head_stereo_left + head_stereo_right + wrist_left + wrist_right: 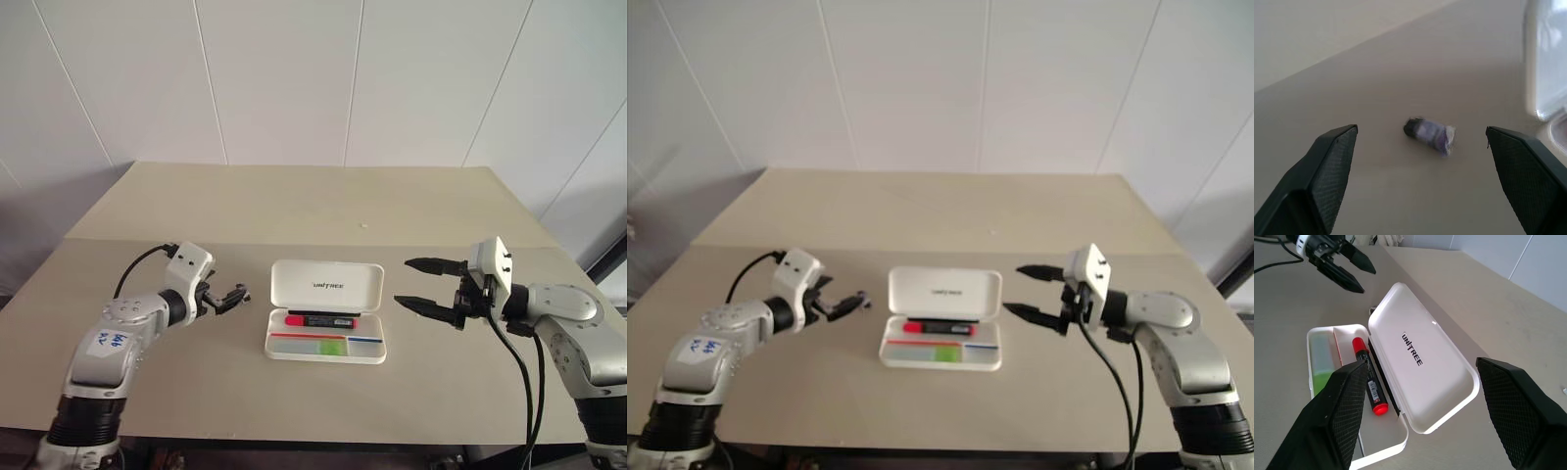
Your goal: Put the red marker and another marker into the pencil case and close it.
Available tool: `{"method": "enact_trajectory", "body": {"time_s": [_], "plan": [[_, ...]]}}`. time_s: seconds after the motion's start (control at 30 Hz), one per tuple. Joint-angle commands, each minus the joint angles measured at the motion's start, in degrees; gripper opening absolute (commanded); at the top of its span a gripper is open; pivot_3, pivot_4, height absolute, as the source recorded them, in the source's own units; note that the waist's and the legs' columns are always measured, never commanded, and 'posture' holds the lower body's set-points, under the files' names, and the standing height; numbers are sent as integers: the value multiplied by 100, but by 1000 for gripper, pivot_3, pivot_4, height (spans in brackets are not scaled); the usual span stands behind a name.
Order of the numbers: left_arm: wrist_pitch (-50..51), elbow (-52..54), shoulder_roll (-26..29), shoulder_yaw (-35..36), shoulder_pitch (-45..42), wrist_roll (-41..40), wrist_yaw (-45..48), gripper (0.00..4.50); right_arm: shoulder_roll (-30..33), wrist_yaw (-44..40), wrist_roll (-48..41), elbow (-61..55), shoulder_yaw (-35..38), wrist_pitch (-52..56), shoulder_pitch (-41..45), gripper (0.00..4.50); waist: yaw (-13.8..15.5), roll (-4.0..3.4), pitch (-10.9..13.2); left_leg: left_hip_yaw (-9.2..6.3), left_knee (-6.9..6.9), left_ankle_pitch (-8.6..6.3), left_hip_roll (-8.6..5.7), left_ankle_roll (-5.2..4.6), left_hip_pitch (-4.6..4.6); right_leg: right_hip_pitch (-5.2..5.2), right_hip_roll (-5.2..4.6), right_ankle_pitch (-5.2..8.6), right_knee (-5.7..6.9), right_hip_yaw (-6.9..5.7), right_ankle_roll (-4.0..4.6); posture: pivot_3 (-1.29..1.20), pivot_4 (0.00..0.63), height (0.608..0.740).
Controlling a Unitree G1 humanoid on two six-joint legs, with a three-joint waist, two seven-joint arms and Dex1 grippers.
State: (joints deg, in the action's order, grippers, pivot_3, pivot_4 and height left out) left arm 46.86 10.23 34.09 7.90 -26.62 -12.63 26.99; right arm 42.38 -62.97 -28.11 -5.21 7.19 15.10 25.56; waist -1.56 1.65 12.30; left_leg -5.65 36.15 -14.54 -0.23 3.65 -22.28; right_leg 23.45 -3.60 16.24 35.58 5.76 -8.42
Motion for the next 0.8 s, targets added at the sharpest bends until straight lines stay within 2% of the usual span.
{"method": "enact_trajectory", "body": {"time_s": [0.03, 0.17, 0.37, 0.67, 0.8], "plan": [[25, -11, -342, 100, -62, 228, -680, 4466, 46, -22, -47, -117, 97, -62, 37, 4500, -2, 0, 0, 0, -1, 0, 0, 0, 0, 1, 1, 0, 0, 0, 0, 0, 150, 740], [186, -4, -949, 33, -93, 358, -1348, 4466, 43, -27, -37, -95, 80, -61, 65, 4500, 0, -3, -2, 2, -1, 0, 0, 0, 3, 1, 1, 0, 2, 2, -1, 0, 150, 740], [715, 98, -1525, 102, -216, 438, -2037, 4466, 41, -35, -28, -89, 59, -56, 76, 4500, -1, -3, -2, 2, 3, 1, 0, 1, 2, 2, 3, -2, 6, 3, -3, 0, 150, 740], [965, -246, -2092, 198, -622, 479, -2676, 4466, -1, -47, -14, -36, 5, -74, 141, 4500, 0, -2, -2, 2, 5, 3, -3, 5, 1, 0, 2, -3, 4, 3, -5, 0, 150, 740], [1488, -344, -2220, 257, -791, 424, -2802, 4466, -7, -48, -7, -35, -6, -84, 131, 4500, -2, -2, -2, 2, 2, 3, -3, 6, 2, 1, 3, -3, 3, 3, -5, 0, 150, 740]]}}
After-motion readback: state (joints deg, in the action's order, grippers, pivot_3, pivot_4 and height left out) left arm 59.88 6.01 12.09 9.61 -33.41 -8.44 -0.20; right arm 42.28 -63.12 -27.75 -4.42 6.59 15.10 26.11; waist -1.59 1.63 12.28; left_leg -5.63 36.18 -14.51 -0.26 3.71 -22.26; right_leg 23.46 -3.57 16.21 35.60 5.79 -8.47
